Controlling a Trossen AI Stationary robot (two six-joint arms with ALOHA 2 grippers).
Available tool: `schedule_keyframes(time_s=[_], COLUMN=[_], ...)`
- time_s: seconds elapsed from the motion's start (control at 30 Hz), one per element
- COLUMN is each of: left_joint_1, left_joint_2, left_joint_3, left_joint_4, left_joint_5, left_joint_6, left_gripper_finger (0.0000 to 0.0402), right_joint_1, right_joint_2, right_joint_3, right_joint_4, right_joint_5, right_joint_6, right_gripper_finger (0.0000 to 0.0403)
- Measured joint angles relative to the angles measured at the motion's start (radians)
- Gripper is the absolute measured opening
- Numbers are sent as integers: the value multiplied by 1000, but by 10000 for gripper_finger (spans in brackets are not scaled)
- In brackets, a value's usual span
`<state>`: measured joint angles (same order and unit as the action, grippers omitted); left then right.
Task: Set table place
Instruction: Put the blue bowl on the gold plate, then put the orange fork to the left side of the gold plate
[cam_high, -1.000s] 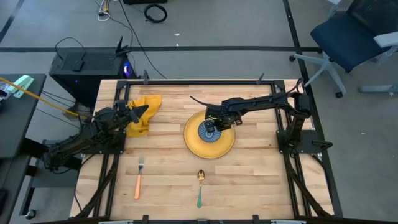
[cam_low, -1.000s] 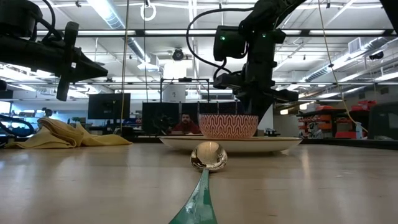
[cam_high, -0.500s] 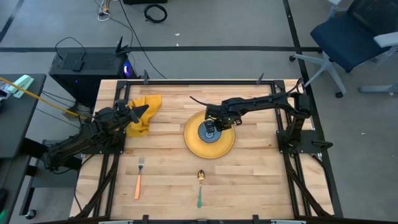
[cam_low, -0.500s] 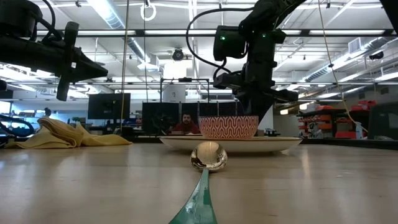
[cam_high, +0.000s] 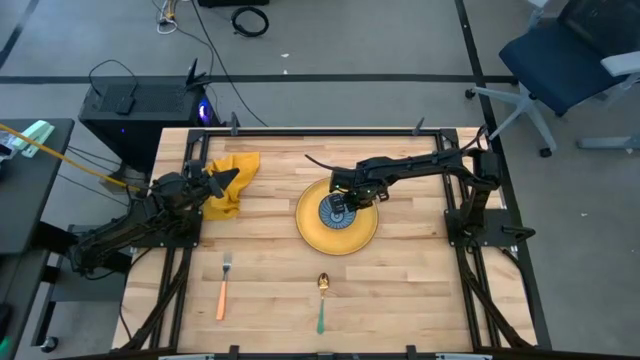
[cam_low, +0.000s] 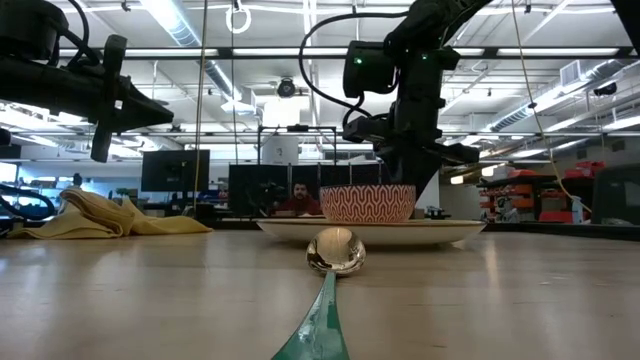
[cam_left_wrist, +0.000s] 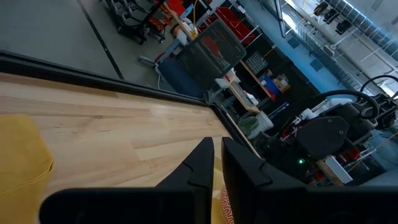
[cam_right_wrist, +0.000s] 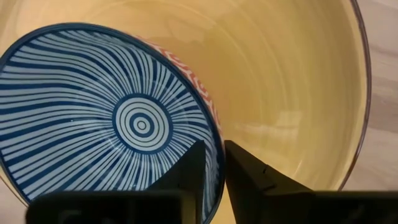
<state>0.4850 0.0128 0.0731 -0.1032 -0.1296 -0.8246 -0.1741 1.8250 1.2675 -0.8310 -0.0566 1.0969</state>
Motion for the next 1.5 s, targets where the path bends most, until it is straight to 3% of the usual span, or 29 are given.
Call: schedule_keyframes(time_s=[0.37, 1.3, 1.5], left_joint_1=[0, 0, 0], left_joint_2=[0, 0, 0], left_joint_3=[0, 1, 1], left_joint_4=[0, 0, 0], left_joint_5=[0, 0, 0], left_joint_6=[0, 0, 0], left_gripper_finger=[30, 40, 36], right_joint_1=[0, -20, -36], right_joint_2=[-1, -1, -55], right_joint_3=[0, 0, 1], right_joint_4=[0, -2, -20], right_joint_5=[4, 1, 4], right_joint_6=[0, -25, -34], right_gripper_finger=[92, 107, 112])
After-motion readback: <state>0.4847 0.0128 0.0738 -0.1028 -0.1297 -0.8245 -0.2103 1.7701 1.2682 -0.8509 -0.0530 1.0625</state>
